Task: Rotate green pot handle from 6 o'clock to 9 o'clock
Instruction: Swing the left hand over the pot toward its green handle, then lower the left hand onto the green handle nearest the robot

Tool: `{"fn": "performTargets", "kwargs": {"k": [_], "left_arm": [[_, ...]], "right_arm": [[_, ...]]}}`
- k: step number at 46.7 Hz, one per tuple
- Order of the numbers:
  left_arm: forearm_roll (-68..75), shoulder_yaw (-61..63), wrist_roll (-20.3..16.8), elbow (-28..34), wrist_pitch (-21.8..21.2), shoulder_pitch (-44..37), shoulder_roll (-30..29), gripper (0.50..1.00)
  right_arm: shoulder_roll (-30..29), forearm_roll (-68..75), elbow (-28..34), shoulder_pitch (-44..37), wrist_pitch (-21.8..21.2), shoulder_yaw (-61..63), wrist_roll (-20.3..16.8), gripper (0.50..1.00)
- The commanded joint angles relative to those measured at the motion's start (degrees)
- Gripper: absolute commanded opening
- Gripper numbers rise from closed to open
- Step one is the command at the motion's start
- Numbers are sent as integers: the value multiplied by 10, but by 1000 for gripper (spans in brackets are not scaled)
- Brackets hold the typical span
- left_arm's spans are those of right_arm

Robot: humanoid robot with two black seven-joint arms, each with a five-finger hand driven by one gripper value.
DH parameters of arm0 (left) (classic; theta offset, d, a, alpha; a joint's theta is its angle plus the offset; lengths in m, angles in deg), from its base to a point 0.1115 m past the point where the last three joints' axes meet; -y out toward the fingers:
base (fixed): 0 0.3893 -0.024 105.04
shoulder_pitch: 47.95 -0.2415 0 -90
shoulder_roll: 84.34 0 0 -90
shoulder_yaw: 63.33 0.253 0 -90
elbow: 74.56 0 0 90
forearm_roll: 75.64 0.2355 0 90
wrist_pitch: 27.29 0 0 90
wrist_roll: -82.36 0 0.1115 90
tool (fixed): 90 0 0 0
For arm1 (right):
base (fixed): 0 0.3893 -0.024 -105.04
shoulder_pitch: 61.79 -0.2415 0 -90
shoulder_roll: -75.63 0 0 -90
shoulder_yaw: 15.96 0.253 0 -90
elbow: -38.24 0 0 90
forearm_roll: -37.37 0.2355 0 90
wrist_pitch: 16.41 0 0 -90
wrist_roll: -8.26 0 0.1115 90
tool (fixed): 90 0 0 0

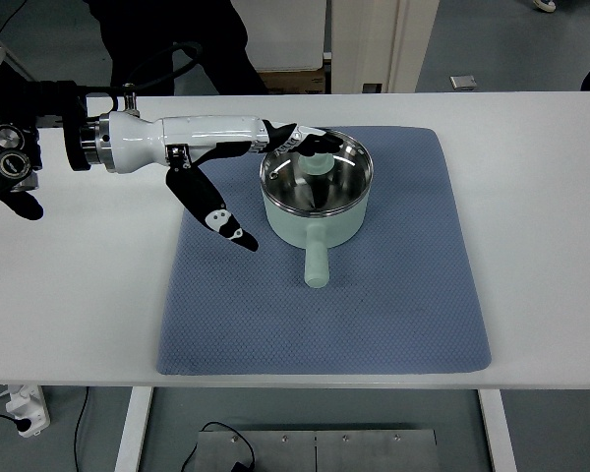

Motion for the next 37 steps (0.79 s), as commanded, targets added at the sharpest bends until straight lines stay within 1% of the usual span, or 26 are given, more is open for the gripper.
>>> {"fn": "performTargets", "kwargs": {"k": [1,12,23,37], "left_arm": [[27,15,0,0,1,2,5,1000],[86,19,0,1,1,15,20,1000],[177,20,1,3,1,26,62,1000],[189,87,2,12,1,82,100,1000]], "right_arm": [[0,0,0,0,0,0,0,1000],[0,0,0,0,0,0,0,1000],[0,0,0,0,0,0,0,1000],[0,0,0,0,0,0,0,1000]]}}
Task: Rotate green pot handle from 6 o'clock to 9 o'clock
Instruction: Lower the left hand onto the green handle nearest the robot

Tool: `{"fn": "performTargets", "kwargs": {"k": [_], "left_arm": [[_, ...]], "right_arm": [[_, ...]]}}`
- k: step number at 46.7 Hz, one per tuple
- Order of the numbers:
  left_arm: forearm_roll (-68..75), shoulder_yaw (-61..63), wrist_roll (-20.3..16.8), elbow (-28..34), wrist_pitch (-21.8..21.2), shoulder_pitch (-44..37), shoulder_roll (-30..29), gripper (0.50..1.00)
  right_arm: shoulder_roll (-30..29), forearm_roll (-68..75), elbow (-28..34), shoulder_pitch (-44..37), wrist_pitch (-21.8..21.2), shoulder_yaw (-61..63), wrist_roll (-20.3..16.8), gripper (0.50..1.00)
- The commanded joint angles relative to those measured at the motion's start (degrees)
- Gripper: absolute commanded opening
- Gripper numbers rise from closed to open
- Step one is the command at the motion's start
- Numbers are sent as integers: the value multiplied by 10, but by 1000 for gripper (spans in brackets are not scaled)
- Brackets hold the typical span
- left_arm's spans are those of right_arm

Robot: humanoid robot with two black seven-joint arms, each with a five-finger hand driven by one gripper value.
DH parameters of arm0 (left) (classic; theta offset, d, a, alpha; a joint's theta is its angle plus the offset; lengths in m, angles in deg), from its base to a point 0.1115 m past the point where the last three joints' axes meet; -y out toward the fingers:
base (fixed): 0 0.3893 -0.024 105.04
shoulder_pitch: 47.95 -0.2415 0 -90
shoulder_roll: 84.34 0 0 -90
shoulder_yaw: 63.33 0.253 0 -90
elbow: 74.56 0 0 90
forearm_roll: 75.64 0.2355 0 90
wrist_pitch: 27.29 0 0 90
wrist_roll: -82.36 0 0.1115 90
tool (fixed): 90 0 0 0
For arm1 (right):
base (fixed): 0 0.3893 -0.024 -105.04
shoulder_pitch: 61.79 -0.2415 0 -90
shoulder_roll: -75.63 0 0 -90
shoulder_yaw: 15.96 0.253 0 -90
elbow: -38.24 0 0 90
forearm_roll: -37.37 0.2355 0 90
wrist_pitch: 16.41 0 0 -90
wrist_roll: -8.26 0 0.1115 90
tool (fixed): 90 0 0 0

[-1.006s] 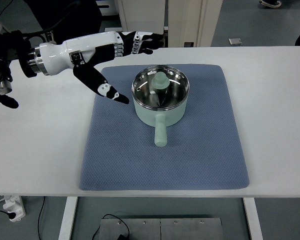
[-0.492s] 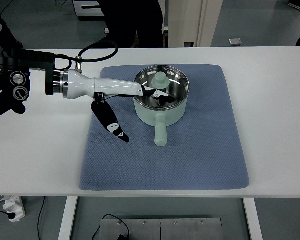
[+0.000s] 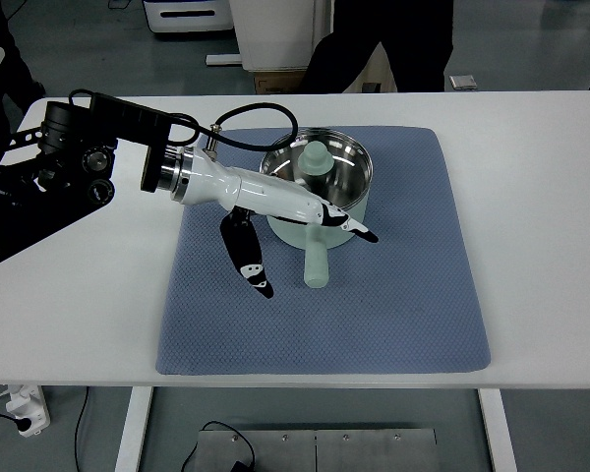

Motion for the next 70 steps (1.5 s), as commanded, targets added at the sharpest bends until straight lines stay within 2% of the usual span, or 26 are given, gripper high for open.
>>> {"fn": "performTargets", "kwargs": {"k": [1,22,46,70], "left_arm": [[0,15,2,6,0,13,13,1000],[5,97,2,62,0,98,71,1000],[30,189,2,59,0,142,83,1000],[60,211,4,61,0,144,113,1000]], "right_arm": [[0,0,0,0,0,0,0,1000],[0,0,0,0,0,0,0,1000],[0,0,0,0,0,0,0,1000],[0,0,0,0,0,0,0,1000]]}}
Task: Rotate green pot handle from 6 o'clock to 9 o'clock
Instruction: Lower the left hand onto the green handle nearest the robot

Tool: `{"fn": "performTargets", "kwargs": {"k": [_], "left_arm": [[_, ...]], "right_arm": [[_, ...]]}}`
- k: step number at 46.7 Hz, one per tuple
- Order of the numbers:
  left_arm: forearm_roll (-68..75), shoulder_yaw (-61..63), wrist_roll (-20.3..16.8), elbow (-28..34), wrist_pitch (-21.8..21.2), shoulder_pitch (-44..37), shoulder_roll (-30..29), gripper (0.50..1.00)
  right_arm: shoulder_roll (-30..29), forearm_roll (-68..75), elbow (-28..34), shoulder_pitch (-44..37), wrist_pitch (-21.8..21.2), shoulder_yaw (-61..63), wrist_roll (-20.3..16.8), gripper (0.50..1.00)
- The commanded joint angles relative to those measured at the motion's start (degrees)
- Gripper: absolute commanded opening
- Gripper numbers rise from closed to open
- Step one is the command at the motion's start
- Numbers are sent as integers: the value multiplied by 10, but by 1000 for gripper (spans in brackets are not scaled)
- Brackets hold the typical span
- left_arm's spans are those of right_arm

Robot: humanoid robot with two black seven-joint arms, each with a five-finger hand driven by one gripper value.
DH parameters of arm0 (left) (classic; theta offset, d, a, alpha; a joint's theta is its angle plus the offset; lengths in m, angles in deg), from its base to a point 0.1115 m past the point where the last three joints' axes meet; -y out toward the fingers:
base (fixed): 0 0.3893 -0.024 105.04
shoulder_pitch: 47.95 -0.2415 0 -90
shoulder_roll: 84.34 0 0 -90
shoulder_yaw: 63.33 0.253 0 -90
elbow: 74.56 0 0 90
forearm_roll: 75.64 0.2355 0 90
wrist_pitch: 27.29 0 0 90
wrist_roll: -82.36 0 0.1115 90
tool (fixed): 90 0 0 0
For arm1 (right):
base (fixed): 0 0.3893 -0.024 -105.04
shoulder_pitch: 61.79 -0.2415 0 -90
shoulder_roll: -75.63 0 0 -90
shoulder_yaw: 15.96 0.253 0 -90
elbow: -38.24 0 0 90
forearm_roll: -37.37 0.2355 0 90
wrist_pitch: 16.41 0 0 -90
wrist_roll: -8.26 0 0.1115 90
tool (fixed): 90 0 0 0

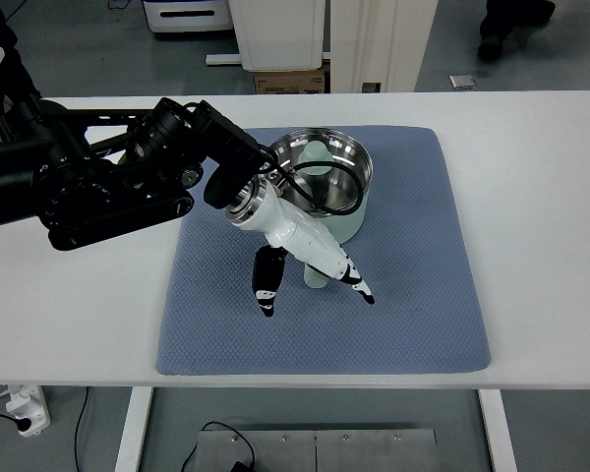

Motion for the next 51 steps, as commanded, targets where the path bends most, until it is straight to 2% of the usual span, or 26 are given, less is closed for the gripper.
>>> {"fn": "performTargets", "kwargs": {"k": [1,24,51], "left_arm": [[7,1,0,0,0,0,3,1000],[22,23,1,0,0,0,-3,1000],[20,67,-4,-10,0,25,-60,1000]], "right_arm": [[0,0,0,0,0,0,0,1000],[0,0,0,0,0,0,0,1000],[0,0,0,0,0,0,0,1000]]}}
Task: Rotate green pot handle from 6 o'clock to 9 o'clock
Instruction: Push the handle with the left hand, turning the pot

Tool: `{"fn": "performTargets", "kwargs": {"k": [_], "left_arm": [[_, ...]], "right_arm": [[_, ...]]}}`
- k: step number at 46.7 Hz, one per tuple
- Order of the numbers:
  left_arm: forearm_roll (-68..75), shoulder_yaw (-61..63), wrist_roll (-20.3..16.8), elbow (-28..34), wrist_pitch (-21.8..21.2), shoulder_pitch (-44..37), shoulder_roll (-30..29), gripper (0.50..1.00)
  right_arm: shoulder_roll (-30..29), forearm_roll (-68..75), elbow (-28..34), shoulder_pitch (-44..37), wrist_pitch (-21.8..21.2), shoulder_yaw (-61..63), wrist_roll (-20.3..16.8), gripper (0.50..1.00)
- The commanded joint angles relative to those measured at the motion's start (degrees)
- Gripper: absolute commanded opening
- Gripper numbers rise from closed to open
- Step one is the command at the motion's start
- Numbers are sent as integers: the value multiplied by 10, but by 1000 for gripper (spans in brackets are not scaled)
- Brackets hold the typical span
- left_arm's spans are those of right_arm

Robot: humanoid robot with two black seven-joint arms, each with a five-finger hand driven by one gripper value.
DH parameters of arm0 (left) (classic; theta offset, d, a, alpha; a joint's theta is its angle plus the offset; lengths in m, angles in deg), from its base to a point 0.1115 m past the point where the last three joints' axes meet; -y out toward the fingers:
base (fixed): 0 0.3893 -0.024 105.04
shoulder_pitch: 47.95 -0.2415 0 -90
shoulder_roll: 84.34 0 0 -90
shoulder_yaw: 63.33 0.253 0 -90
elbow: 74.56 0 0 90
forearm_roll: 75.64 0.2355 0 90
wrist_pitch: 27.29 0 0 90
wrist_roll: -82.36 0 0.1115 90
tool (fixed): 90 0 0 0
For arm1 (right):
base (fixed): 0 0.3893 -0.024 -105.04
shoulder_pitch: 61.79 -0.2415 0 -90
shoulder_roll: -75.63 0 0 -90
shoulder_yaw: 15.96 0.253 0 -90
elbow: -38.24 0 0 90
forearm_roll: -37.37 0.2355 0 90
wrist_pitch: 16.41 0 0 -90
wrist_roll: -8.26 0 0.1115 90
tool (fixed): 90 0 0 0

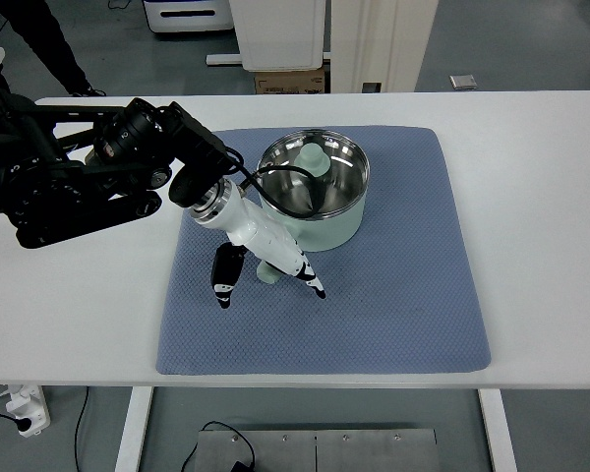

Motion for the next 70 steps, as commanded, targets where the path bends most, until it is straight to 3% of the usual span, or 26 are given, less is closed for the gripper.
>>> {"fn": "performTargets", "kwargs": {"k": [1,38,70], "left_arm": [[-1,8,-1,-2,0,5,-8,1000],[2,54,5,5,0,32,-39,1000],[12,70,20,78,0,35,-37,1000]], "right_arm": [[0,0,0,0,0,0,0,1000],[0,0,0,0,0,0,0,1000],[0,0,0,0,0,0,0,1000]]}}
